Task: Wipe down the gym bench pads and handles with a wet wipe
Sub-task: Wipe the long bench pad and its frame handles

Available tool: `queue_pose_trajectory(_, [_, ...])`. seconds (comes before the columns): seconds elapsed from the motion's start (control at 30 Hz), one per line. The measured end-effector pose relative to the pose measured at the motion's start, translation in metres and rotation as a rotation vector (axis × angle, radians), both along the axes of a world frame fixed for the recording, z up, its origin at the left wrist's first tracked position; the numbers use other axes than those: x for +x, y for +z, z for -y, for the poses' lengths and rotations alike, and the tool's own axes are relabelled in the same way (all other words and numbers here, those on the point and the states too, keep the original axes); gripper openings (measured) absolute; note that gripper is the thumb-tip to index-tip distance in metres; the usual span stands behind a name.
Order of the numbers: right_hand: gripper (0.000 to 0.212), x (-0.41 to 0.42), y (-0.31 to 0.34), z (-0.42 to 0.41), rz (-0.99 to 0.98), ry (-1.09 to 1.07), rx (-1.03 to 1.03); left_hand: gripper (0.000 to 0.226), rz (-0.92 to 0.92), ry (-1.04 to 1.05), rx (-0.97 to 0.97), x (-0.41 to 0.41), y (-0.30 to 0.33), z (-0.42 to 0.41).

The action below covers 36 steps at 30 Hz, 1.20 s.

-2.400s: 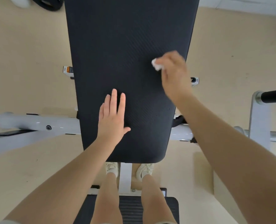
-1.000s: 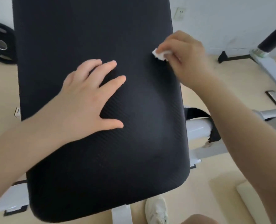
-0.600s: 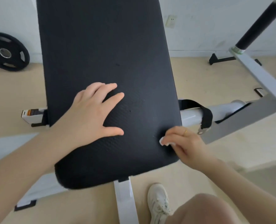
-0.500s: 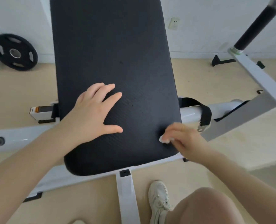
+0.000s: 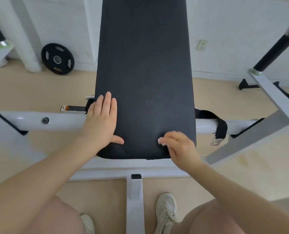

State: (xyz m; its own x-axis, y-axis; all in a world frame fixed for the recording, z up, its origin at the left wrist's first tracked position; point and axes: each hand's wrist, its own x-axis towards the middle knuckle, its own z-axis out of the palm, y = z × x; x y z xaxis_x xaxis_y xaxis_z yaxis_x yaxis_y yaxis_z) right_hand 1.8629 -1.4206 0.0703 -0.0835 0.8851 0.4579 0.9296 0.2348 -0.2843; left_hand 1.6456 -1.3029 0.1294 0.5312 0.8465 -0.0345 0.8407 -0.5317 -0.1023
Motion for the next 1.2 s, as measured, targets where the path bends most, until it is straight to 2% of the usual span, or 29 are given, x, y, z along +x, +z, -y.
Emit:
queue_pose_trajectory(0.1, [0.03, -0.001, 0.015, -0.008, -0.067, 0.069, -0.078, 0.128, 0.014, 0.036, -0.007, -0.005, -0.002, 0.001])
queue_pose_trajectory(0.23, [0.025, 0.009, 0.07, -0.086, -0.28, -0.293, 0.026, 0.125, 0.007, 0.036, -0.086, -0.006, 0.0, -0.001])
queue_pose_trajectory(0.3, [0.027, 0.013, 0.082, -0.123, -0.293, -0.38, 0.039, 0.125, -0.002, 0.025, -0.084, -0.007, 0.001, -0.002])
queue_pose_trajectory(0.37, [0.031, 0.009, 0.077, -0.14, -0.225, -0.387, -0.016, 0.124, 0.005, 0.017, -0.097, -0.008, 0.002, -0.004])
queue_pose_trajectory(0.43, [0.032, -0.005, 0.059, -0.129, -0.126, -0.302, 0.017, 0.123, 0.024, 0.006, -0.141, -0.012, 0.002, -0.006])
queue_pose_trajectory(0.5, [0.031, -0.024, 0.039, -0.094, -0.074, -0.094, 0.065, 0.123, 0.029, -0.018, -0.166, -0.017, 0.001, -0.011])
queue_pose_trajectory(0.63, [0.027, -0.035, 0.039, -0.063, 0.004, 0.211, -0.116, 0.118, 0.005, -0.108, -0.244, -0.026, 0.006, -0.022])
queue_pose_trajectory(0.7, [0.031, -0.028, 0.061, -0.094, -0.057, 0.179, 0.003, 0.113, 0.006, -0.142, -0.293, -0.033, 0.009, -0.029])
queue_pose_trajectory(0.77, [0.027, -0.018, 0.087, -0.14, -0.154, -0.03, 0.132, 0.11, 0.014, -0.165, -0.304, -0.039, 0.01, -0.034])
queue_pose_trajectory(0.83, [0.024, -0.004, 0.102, -0.181, -0.226, -0.224, 0.136, 0.108, 0.021, -0.167, -0.297, -0.041, 0.009, -0.036])
queue_pose_trajectory(0.9, [0.027, 0.003, 0.099, -0.204, -0.233, -0.307, 0.102, 0.107, 0.015, -0.162, -0.281, -0.039, 0.007, -0.035])
queue_pose_trajectory(0.97, [0.029, -0.001, 0.087, -0.208, -0.179, -0.279, 0.12, 0.107, 0.023, -0.158, -0.27, -0.038, 0.006, -0.034])
queue_pose_trajectory(1.07, [0.021, -0.009, 0.071, -0.185, -0.122, -0.118, 0.156, 0.109, 0.077, -0.14, -0.279, -0.039, 0.006, -0.034])
queue_pose_trajectory(1.2, [0.021, -0.029, 0.041, -0.111, -0.115, 0.109, 0.051, 0.109, 0.119, -0.147, -0.266, -0.04, 0.005, -0.032])
